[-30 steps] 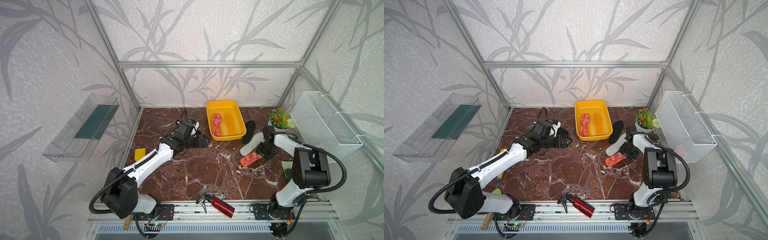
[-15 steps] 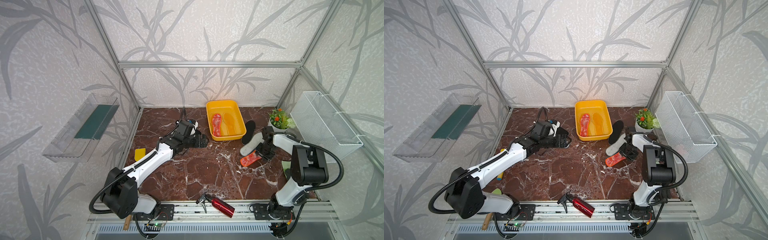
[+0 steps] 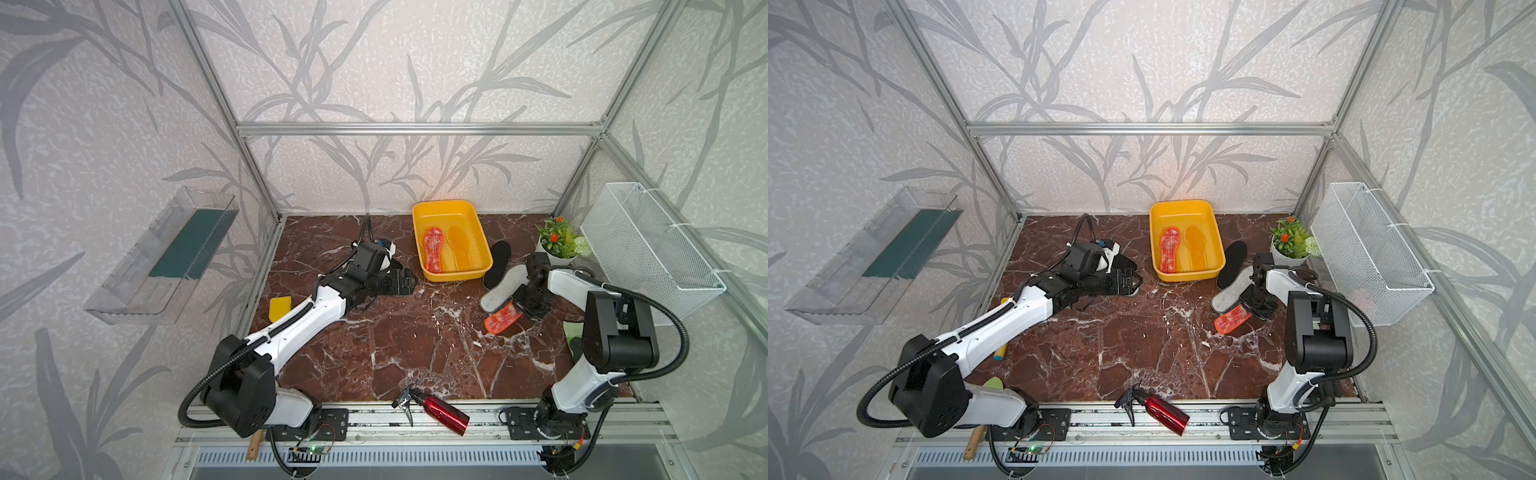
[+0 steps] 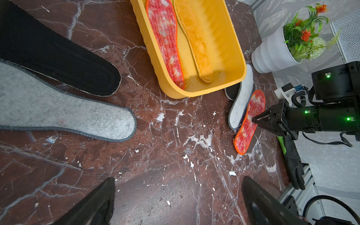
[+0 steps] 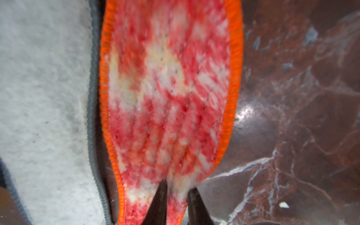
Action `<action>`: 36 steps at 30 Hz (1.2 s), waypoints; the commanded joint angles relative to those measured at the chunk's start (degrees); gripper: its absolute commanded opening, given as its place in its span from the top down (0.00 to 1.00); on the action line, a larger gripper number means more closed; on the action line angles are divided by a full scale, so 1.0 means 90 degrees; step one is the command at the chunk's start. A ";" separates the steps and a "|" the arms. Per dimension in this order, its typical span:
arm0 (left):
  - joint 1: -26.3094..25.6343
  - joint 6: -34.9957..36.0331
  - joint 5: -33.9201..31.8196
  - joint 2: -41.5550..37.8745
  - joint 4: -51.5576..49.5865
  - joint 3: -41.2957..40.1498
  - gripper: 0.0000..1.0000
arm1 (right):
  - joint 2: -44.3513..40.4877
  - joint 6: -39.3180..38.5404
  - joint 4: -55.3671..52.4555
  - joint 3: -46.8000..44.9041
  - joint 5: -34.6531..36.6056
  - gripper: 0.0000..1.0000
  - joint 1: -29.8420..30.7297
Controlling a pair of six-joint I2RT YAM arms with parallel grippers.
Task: Put the insoles into the storage box
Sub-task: Pick up the insole from the center of the board.
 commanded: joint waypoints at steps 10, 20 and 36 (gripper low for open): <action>0.0058 0.0063 -0.0047 -0.0202 -0.0080 -0.0042 0.01 | -0.0840 -0.0608 0.0333 -0.0592 0.0130 0.91 -0.0123; 0.0059 -0.0012 -0.0028 -0.0227 -0.0057 -0.0078 0.01 | -0.1673 -0.1455 0.0468 -0.0839 -0.0071 0.99 -0.0123; 0.0079 -0.0150 -0.0124 -0.0278 0.0048 -0.0128 0.01 | -0.2574 -0.2707 0.0694 -0.0806 -0.1165 1.00 -0.0072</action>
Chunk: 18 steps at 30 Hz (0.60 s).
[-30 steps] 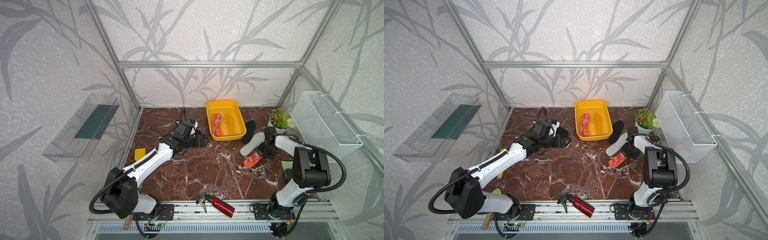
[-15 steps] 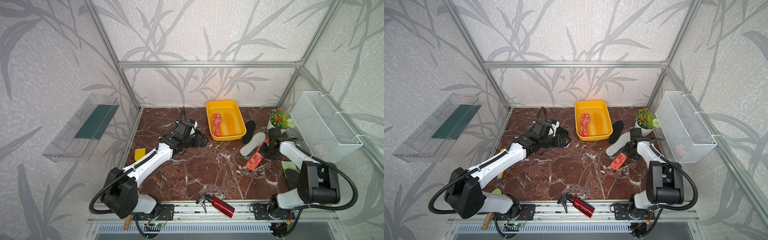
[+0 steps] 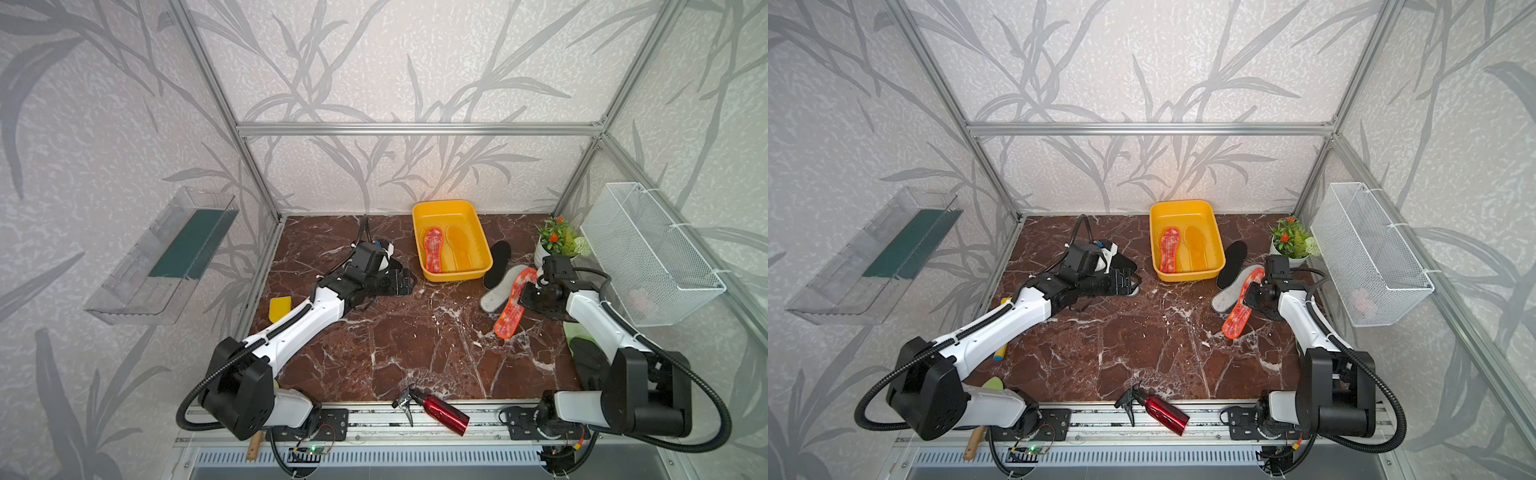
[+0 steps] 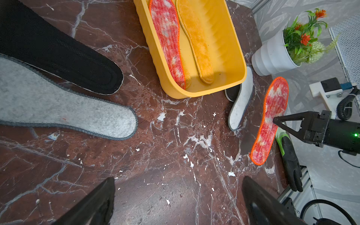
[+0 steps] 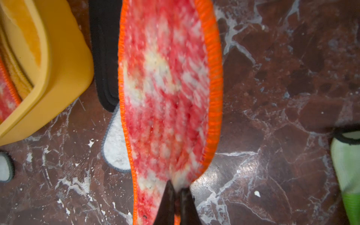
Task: Put the insoles into the storage box
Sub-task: Pick up the insole from the center of the board, then place the insole in the storage box.
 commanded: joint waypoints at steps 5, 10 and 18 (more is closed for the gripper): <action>0.0051 -0.0307 -0.0663 -0.0345 0.0169 -0.0196 0.01 | -0.0266 -0.0587 0.0192 0.0482 -0.0363 1.00 0.0488; 0.0054 -0.0317 -0.0755 -0.0445 0.0077 -0.0215 0.01 | 0.0268 -0.0705 0.0063 0.1473 -0.0119 1.00 0.1013; 0.0074 -0.0302 -0.0838 -0.0472 -0.0094 -0.0179 0.01 | 0.1317 -0.1136 -0.0391 0.3526 0.0024 1.00 0.1367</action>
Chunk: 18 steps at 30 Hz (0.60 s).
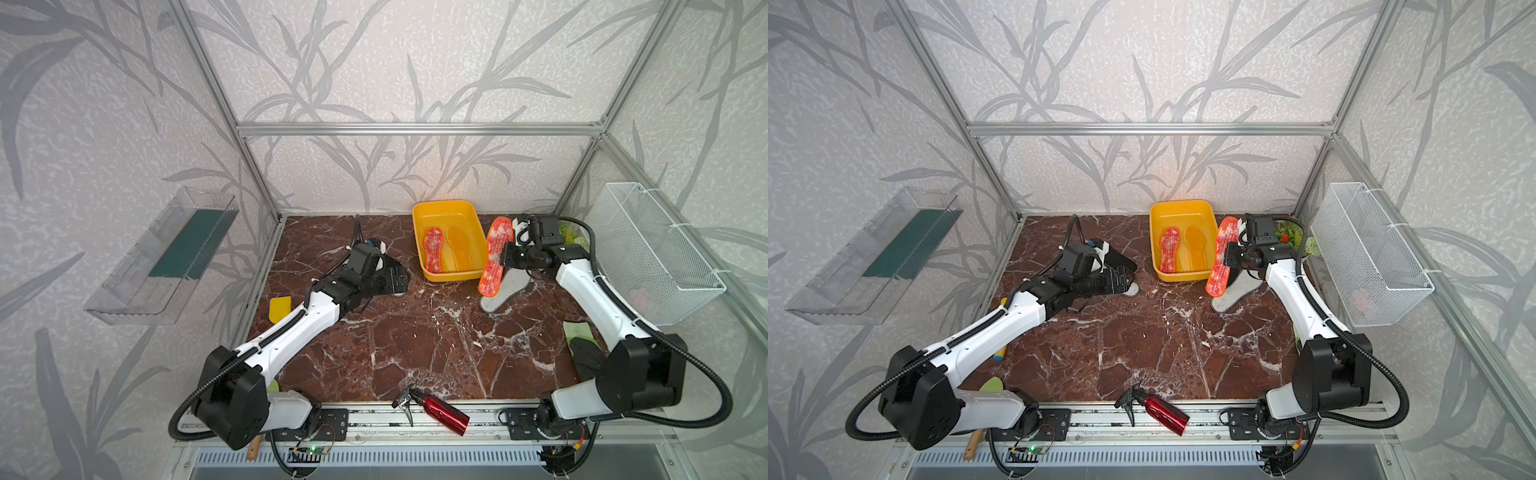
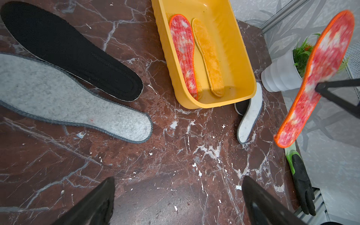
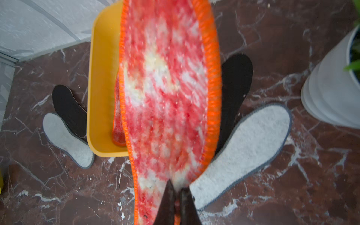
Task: Put the insoles into the storage box
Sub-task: Place the insole in the storage box.
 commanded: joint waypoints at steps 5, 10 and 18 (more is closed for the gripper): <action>0.0047 -0.0082 -0.0102 -0.0169 -0.0120 -0.0011 0.01 | 0.0953 -0.0701 -0.0167 0.1558 0.0440 1.00 0.0324; 0.0075 -0.0097 -0.0208 -0.0158 -0.0323 0.0075 0.01 | 0.1771 -0.1157 0.0532 0.2119 0.0416 1.00 0.0391; 0.0100 -0.0181 -0.0324 -0.0528 -0.0440 -0.0088 0.01 | 0.3629 -0.1397 -0.0115 0.3949 0.0361 1.00 0.0436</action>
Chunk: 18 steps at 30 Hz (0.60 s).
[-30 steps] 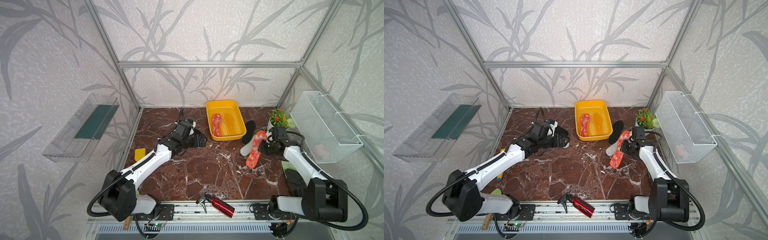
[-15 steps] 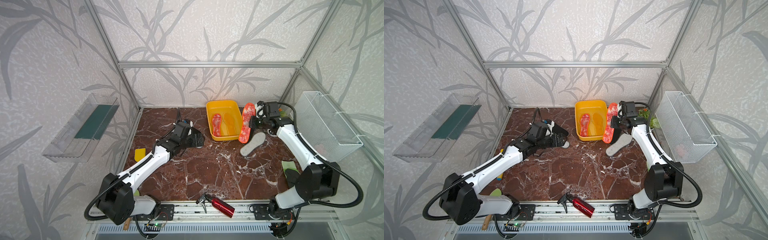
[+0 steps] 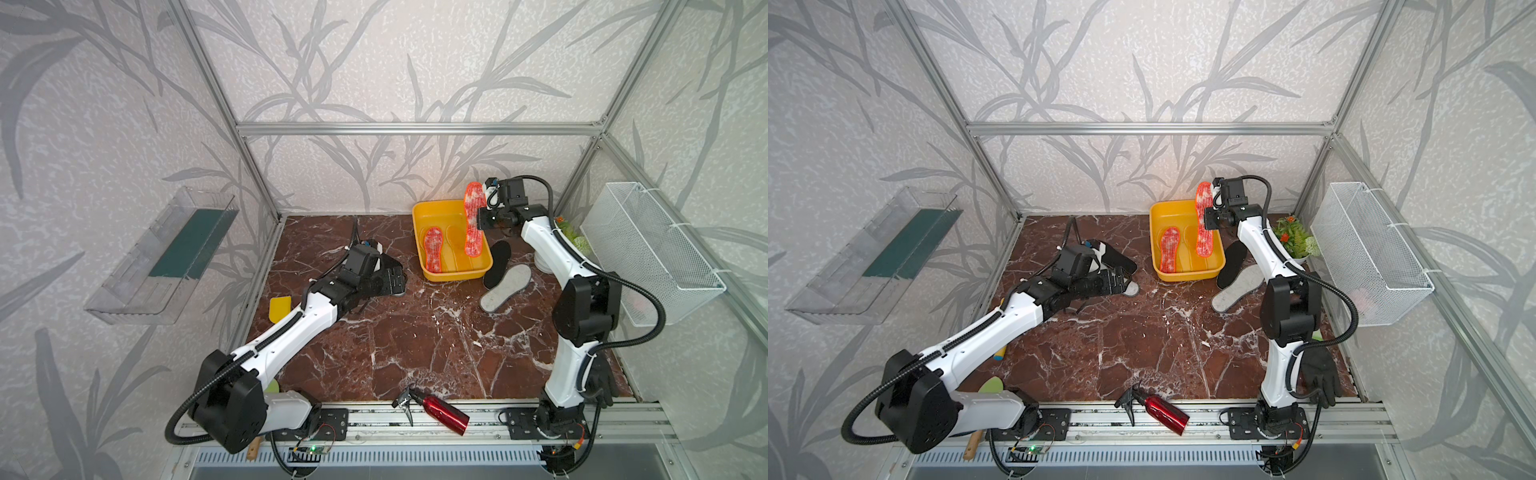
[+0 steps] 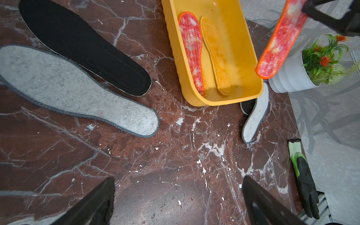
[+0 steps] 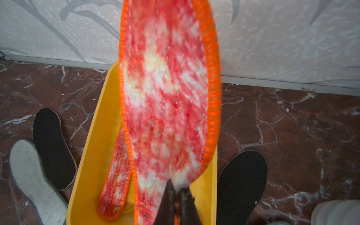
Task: Put the insoles into the storage box
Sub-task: Place the insole in the storage box.
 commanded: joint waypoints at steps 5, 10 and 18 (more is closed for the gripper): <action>0.0045 -0.0121 -0.0196 -0.0441 -0.0177 -0.0135 0.01 | 0.1554 -0.0141 -0.1208 0.1582 -0.0008 1.00 0.0116; 0.0053 -0.0060 -0.0243 -0.0438 -0.0261 -0.0077 0.01 | 0.2170 -0.0263 -0.1722 0.2156 0.0367 1.00 0.0341; 0.0069 -0.0057 -0.0231 -0.0390 -0.0236 -0.0085 0.01 | 0.2797 -0.0224 -0.2578 0.3195 0.0614 1.00 0.0374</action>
